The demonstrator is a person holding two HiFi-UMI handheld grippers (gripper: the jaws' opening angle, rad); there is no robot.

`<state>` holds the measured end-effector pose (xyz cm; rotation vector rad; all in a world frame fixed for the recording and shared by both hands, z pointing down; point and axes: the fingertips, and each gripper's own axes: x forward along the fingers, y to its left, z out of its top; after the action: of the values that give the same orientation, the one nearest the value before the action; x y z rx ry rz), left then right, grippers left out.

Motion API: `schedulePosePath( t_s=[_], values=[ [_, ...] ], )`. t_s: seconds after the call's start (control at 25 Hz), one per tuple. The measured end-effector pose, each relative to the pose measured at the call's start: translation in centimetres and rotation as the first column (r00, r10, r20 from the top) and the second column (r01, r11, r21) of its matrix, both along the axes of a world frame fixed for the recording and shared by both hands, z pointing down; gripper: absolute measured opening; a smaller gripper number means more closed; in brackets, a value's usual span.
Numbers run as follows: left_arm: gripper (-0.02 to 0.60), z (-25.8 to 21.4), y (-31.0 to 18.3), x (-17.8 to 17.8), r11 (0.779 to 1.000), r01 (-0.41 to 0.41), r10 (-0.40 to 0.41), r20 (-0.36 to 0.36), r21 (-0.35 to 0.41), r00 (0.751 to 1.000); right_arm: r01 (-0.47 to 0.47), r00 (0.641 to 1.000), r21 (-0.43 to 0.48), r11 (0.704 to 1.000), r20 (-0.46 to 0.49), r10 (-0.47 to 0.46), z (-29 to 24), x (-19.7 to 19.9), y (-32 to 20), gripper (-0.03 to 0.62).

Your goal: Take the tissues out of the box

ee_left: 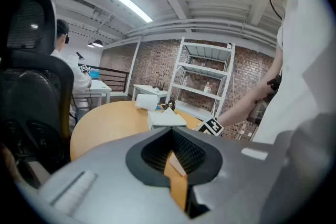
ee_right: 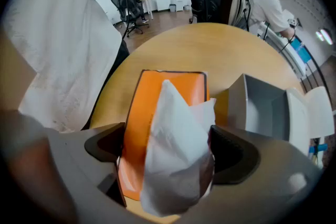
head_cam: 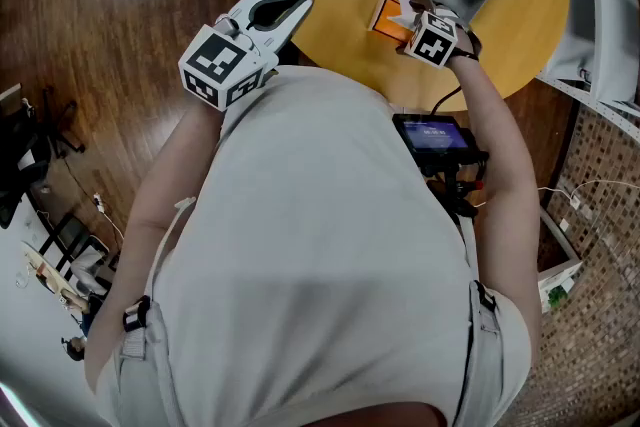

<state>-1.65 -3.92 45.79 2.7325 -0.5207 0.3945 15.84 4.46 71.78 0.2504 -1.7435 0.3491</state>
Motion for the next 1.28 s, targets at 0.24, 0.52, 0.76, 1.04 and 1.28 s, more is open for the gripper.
schedulePosePath(
  t_s=[0.24, 0.52, 0.76, 1.04, 1.28],
  values=[
    [0.000, 0.0, 0.0, -1.3, 0.999, 0.032, -0.032, -0.010, -0.016, 0.999, -0.026, 1.000, -0.046, 0.999, -0.006, 0.026, -0.3, -0.5, 1.3, 0.388],
    [0.000, 0.9, -1.5, -0.5, 0.999, 0.013, -0.015, -0.047, -0.045, 0.999, -0.144, 0.986, 0.094, 0.985, 0.097, 0.135, -6.2, -0.6, -2.5, 0.345],
    [0.000, 0.3, -1.1, -0.2, 0.999, 0.001, -0.003, -0.052, -0.033, 0.999, -0.297, 0.954, 0.221, 0.929, 0.042, 0.296, -10.4, 6.3, -8.9, 0.347],
    [0.000, -0.5, 0.2, -2.6, 0.998, 0.063, -0.063, -0.004, -0.026, 0.998, -0.223, 0.970, 0.129, 0.966, -0.069, 0.233, -5.0, 8.8, -10.7, 0.360],
    [0.000, -0.5, 0.9, -4.0, 0.993, 0.107, -0.107, 0.005, -0.038, 0.994, -0.245, 0.965, 0.150, 0.958, -0.054, 0.256, -3.1, 8.8, -11.3, 0.390]
  ],
)
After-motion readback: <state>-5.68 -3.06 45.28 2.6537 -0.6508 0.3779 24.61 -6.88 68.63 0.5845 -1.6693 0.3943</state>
